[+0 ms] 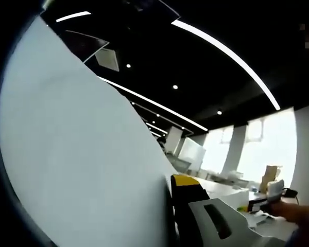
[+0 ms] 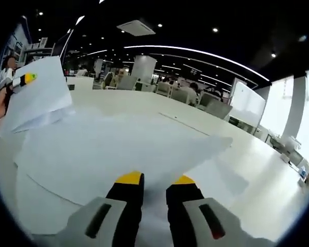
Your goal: Organize the stack of printing papers by aligning and flattening the scattered papers on the table
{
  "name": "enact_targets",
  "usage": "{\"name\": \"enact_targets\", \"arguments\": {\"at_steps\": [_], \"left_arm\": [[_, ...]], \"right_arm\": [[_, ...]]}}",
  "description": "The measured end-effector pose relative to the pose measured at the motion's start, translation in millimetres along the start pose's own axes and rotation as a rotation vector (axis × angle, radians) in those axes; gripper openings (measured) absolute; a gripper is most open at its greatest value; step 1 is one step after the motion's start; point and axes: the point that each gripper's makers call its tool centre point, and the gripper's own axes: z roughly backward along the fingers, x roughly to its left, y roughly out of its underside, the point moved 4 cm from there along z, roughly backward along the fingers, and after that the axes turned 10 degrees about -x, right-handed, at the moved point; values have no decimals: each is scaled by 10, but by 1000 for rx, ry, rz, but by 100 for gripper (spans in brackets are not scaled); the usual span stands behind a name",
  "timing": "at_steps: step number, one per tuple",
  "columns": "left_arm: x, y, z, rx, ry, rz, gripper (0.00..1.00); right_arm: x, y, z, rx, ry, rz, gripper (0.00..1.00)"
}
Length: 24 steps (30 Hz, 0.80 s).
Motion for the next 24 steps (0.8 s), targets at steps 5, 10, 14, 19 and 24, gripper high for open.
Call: {"name": "enact_targets", "arguments": {"at_steps": [5,10,14,19,24], "left_arm": [[-5,10,-3,7,-4,-5,11],[-12,0,5,1,-4,-4,11],[-13,-15,16,-8,-3,0,11],[-4,-1,13,2,-7,-21,10],[-1,-2,12,3,-4,-20,10]], "right_arm": [[-4,-6,-17,5,2,25,12],[-10,-2,-3,19,4,31,8],[-41,-44,19,-16,4,-70,5],[-67,-122,99,-64,16,-131,2],[-97,-213,186,-120,43,-165,0]]}}
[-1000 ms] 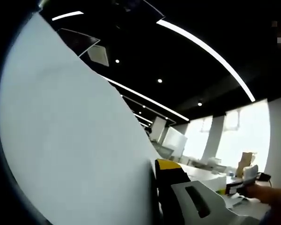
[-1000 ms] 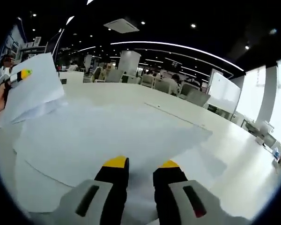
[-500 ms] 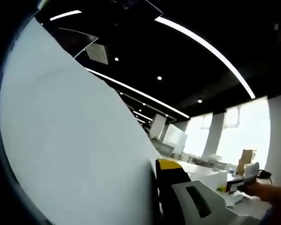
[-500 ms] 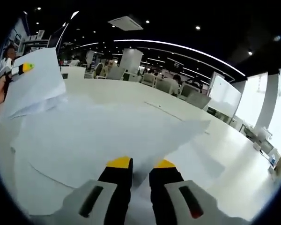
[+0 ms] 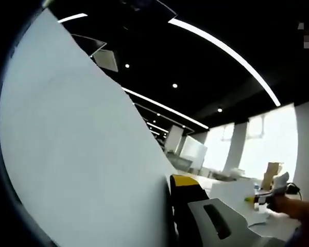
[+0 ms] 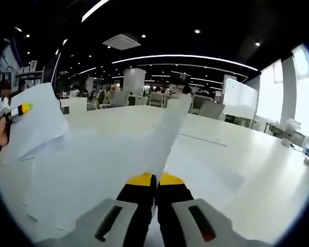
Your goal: Organize the stack of printing papers by aligning and flattening the scattered papers on the table
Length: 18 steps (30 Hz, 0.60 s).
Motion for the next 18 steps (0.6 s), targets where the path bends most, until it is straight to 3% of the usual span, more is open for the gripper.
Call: {"name": "enact_targets", "arguments": {"at_steps": [10,18], "left_arm": [[-11,10,-2,7,0,-9,11],[-19,-12,2,-8,4,-1,11]], "right_arm": [[79,-98,84,-42,7,-31,0],[-75,-130,45,-64,1,-44,0]]}}
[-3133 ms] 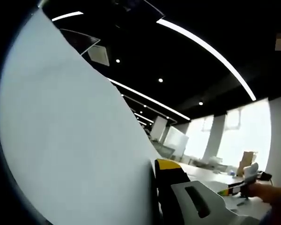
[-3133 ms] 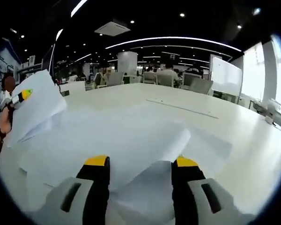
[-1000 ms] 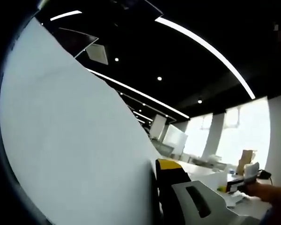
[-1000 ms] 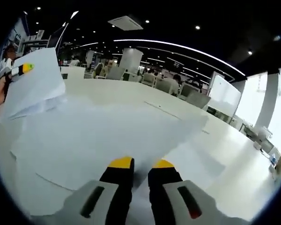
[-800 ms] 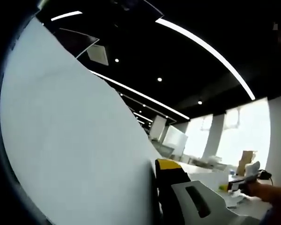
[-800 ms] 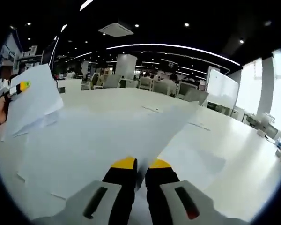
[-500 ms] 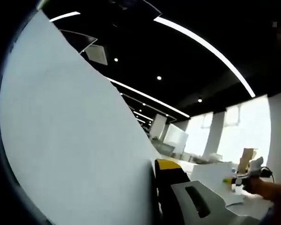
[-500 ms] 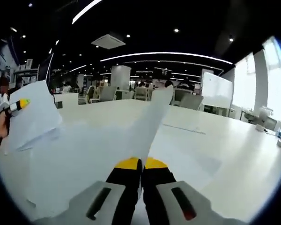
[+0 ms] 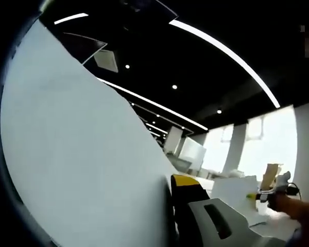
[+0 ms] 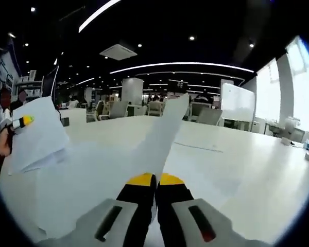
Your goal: Organize the stack of printing papers by aligning and flattening the scattered papers on the table
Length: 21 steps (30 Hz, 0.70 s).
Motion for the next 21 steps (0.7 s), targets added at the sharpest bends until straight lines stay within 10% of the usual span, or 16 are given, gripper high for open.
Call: {"name": "enact_targets", "arguments": {"at_steps": [21], "left_arm": [[-10,-16,12,-10,13,21,11]], "right_arm": [[56,-379,50,-93,6,-20,0]]}}
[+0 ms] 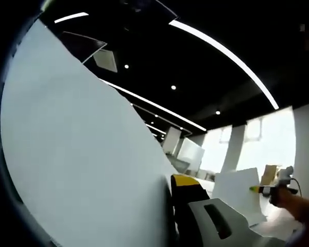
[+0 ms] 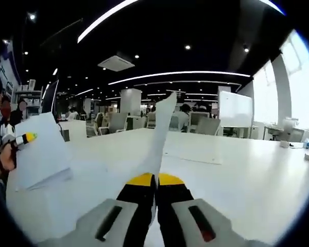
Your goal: Organize the stack of printing papers by aligning and flattening the scattered papers on the table
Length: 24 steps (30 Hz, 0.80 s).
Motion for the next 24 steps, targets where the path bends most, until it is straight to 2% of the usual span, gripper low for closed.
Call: {"name": "enact_targets", "arguments": {"at_steps": [14,24], "left_arm": [[3,-13,3,-5,6,1,11],[-4,4,-8,2,5,-2,11]], "right_arm": [[72,-189,-38,3,-6,48,0],[121,-376,-19,-62,-31,34,0]]}}
